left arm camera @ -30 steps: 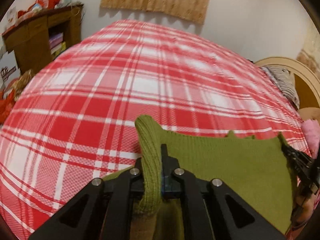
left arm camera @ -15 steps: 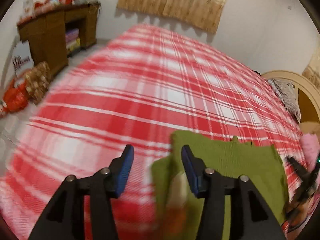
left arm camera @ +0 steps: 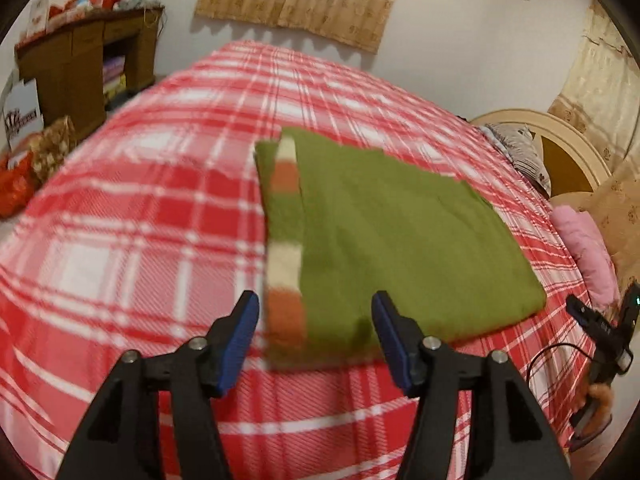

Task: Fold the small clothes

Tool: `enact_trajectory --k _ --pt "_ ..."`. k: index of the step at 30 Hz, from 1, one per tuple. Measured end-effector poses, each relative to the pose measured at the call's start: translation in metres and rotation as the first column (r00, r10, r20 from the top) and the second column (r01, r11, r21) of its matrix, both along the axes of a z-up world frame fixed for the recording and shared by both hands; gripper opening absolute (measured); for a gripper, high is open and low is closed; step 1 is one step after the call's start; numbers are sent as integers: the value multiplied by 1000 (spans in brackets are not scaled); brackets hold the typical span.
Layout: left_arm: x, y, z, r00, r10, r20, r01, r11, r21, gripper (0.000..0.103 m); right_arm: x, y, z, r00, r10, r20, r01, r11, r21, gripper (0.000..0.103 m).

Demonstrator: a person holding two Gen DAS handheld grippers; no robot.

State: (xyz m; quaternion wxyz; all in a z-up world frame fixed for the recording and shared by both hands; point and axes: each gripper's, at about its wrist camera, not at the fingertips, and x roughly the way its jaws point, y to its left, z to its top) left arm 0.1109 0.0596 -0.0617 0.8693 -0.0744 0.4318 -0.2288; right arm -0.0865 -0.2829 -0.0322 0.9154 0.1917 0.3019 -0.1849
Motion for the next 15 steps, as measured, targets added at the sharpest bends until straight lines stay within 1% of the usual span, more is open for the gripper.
enact_trajectory --k 3,5,8,10,11,12,13,14,15 --pt "1 -5 -9 999 23 -39 -24 999 -25 61 -14 -2 -8 1000 -10 -14 10 999 31 63" --pt "0 -8 -14 998 45 -51 -47 998 -36 62 -15 5 -13 999 9 -40 -9 1000 13 63" --pt "0 -11 -19 995 67 -73 -70 997 -38 62 -5 7 -19 997 27 -68 -28 999 -15 63" --pt "-4 -11 -18 996 66 -67 -70 996 -57 62 7 5 -23 998 25 -64 -26 1000 -7 63" --pt "-4 -11 -18 996 56 -71 -60 996 -68 61 12 3 -23 998 25 -59 -25 1000 5 63" --pt "-5 -11 -17 996 51 -71 -57 995 -78 58 19 1 -24 998 30 -47 -29 999 27 63" --pt "-5 -11 -17 996 49 -73 -56 995 -88 51 25 1 -26 998 35 -45 -33 999 38 63" --pt "-6 -12 -19 996 50 -75 -57 994 -91 48 33 0 -28 998 40 -55 -37 998 45 60" --pt "-6 -14 -20 996 49 -77 -55 994 -90 39 44 2 -32 995 58 -79 -54 997 58 33"
